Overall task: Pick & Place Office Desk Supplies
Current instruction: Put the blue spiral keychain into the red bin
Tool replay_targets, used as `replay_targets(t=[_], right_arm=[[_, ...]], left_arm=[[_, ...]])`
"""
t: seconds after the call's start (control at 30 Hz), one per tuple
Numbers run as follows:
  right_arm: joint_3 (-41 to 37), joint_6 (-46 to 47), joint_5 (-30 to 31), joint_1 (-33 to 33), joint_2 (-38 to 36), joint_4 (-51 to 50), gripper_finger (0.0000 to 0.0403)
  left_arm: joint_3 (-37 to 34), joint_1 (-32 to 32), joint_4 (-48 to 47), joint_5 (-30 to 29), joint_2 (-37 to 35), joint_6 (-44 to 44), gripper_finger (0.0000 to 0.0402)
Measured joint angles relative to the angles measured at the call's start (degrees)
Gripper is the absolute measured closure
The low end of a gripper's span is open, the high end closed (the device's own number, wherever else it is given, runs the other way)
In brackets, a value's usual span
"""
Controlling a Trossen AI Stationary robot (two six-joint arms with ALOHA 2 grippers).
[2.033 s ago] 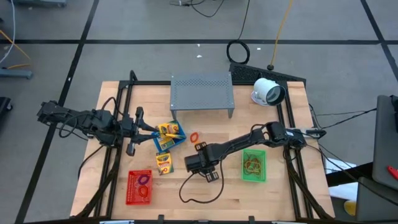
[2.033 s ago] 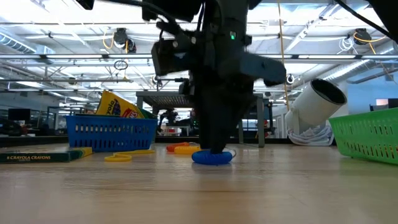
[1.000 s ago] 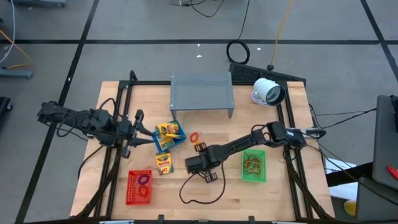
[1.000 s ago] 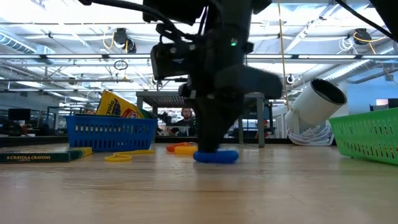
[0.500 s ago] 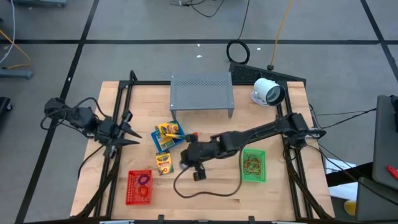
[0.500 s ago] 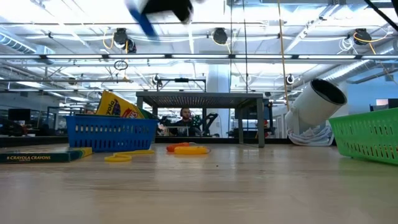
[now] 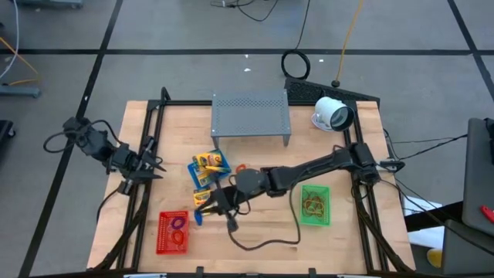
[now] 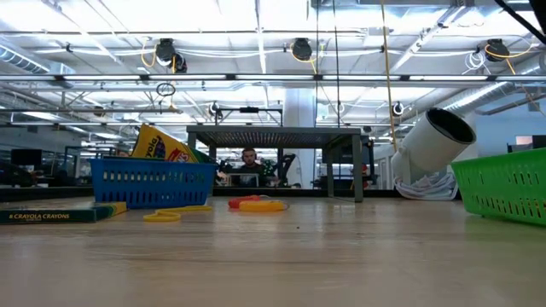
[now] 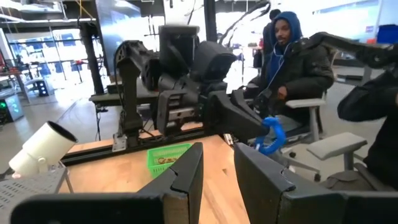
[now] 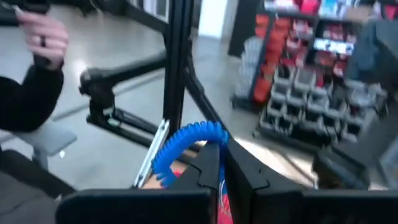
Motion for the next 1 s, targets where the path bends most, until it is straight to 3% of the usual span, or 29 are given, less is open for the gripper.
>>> replay_targets(t=[0.17,0.43,0.7,0.83,1.0], right_arm=[[3.3,-0.1,-4.1,-1.2,5.0,8.6,0.0402],[17.4,-0.1,-8.3,-2.5,16.3,2.9,0.0403],[31.1,-0.2,-8.2,-2.3,25.8,2.9,0.0403],[30.3,1.1,-8.3,-2.2,26.2,6.2,0.0403],[30.4,-1.0,-5.4,-2.2,26.0,2.6,0.0403]], left_arm=[[0.0,-0.8,-1.1,-0.7,-0.2,0.5,0.03],[0.0,-0.8,-1.0,-1.0,-0.2,1.2,0.03],[0.0,-0.8,-0.7,-2.0,-0.2,1.9,0.03],[0.0,-0.8,-0.7,-2.1,-0.2,2.7,0.03],[0.0,-0.8,-0.4,-2.4,-0.2,2.7,0.03]])
